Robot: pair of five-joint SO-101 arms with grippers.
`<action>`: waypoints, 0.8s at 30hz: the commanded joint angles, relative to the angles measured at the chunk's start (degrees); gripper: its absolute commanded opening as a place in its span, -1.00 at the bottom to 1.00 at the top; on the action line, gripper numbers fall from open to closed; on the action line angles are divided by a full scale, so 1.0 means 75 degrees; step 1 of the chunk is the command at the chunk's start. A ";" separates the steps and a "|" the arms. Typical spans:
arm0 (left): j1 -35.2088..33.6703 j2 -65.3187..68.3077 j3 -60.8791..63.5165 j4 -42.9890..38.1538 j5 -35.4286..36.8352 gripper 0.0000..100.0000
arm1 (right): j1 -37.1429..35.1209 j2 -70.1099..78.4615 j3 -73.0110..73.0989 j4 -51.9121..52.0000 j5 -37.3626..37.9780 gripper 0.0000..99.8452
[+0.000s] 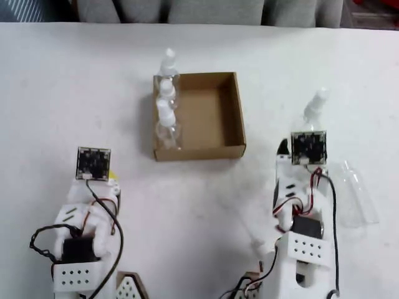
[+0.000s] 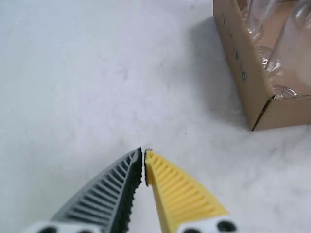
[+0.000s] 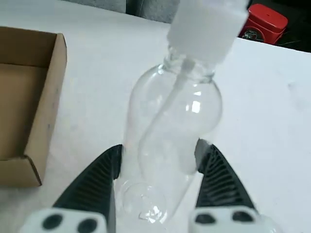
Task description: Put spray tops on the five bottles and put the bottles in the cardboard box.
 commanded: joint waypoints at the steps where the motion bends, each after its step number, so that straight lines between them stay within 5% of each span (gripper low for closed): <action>1: -0.0018 -0.0053 -0.0023 -0.0035 -0.0082 -0.96 | 0.0217 0.0006 0.0281 -0.0779 0.0152 -0.97; 12: -0.0018 -0.0053 -0.0023 -0.0035 -0.0047 -0.96 | 0.0299 0.0123 -0.0059 -0.0791 0.0164 -0.97; 17: -0.0018 -0.0053 -0.0023 -0.0035 -0.0047 -0.96 | 0.0334 0.1788 -0.1489 -0.0440 0.0117 -0.97; 24: -0.0018 -0.0053 -0.0023 -0.0035 -0.0035 -0.96 | 0.0334 0.4167 -0.1477 -0.2854 0.0094 -0.97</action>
